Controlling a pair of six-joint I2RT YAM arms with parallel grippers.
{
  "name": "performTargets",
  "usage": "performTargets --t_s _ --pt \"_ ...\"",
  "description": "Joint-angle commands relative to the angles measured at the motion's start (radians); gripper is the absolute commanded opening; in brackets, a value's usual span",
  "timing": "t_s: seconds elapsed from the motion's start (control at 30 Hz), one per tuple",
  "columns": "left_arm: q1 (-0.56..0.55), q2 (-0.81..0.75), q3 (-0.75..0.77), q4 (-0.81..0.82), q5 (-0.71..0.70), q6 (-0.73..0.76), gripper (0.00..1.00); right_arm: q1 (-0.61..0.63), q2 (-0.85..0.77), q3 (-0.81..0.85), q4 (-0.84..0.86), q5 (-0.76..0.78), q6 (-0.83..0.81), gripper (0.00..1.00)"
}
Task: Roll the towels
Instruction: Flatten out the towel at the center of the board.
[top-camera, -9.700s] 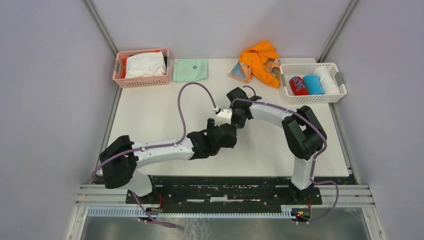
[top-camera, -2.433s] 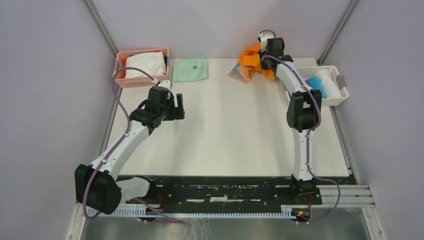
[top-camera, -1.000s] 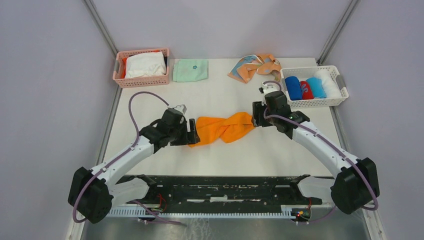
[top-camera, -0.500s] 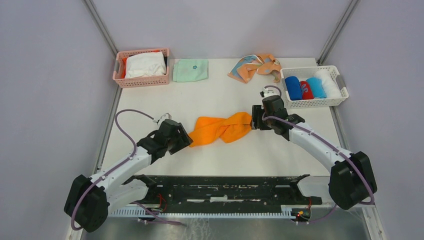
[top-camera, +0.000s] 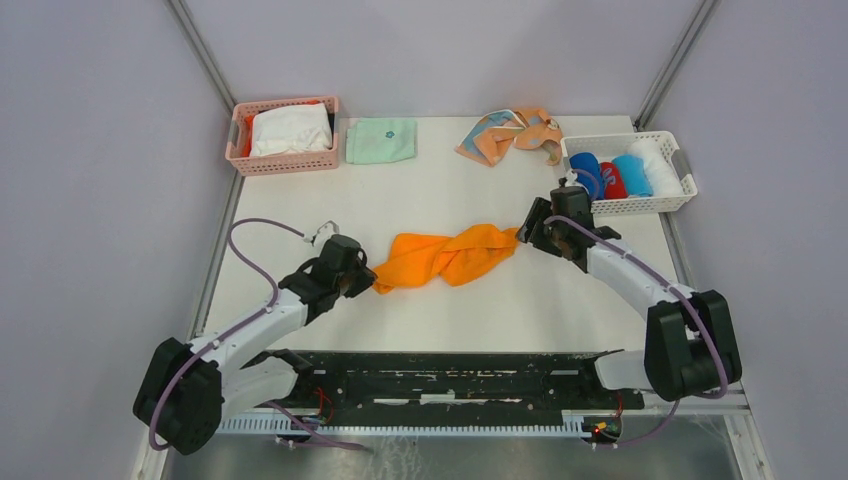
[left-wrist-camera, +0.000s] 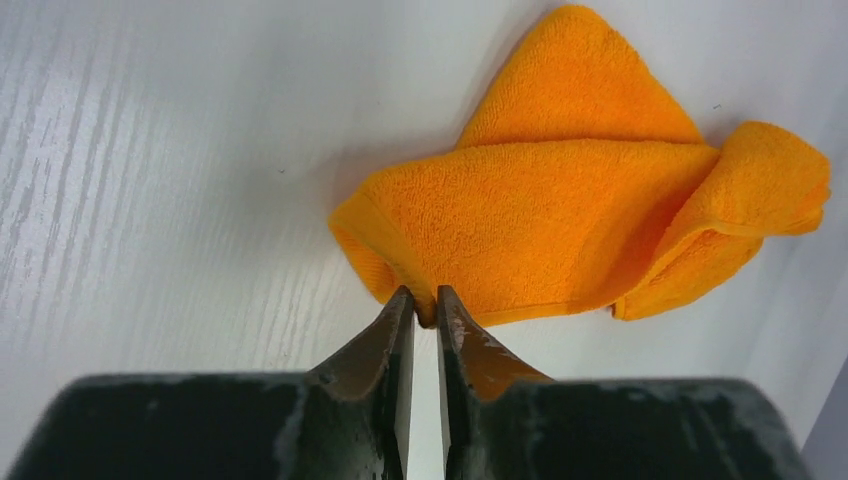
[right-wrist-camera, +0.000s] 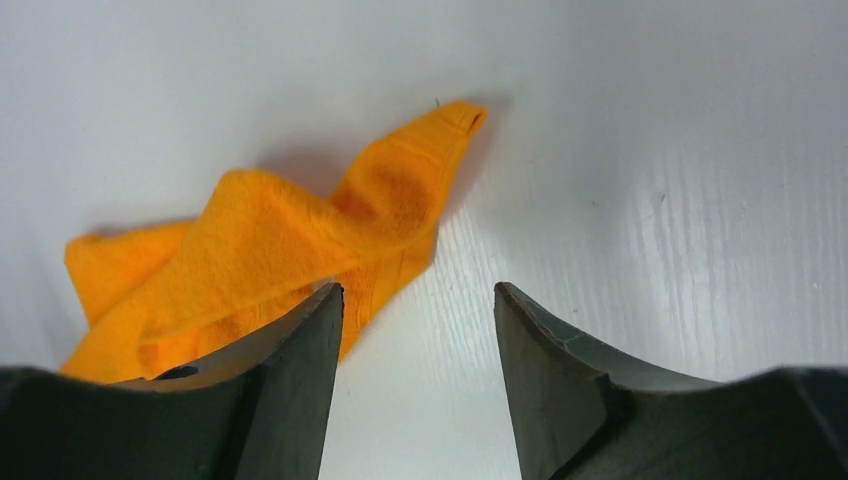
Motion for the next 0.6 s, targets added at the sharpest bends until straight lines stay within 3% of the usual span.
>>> performTargets --t_s 0.0,0.13,0.47,0.57 --pt "0.008 -0.060 0.007 0.032 -0.073 -0.002 0.15 -0.068 0.073 -0.004 0.156 -0.072 0.120 0.65" --pt "0.008 -0.086 0.019 0.003 -0.091 0.018 0.07 -0.100 0.158 0.002 0.222 -0.094 0.165 0.64" --pt "0.008 -0.108 0.022 -0.014 -0.108 0.044 0.03 -0.135 0.333 -0.004 0.411 -0.137 0.298 0.58" --pt "0.010 -0.110 0.025 -0.018 -0.118 0.048 0.03 -0.139 0.370 -0.001 0.435 -0.126 0.311 0.51"
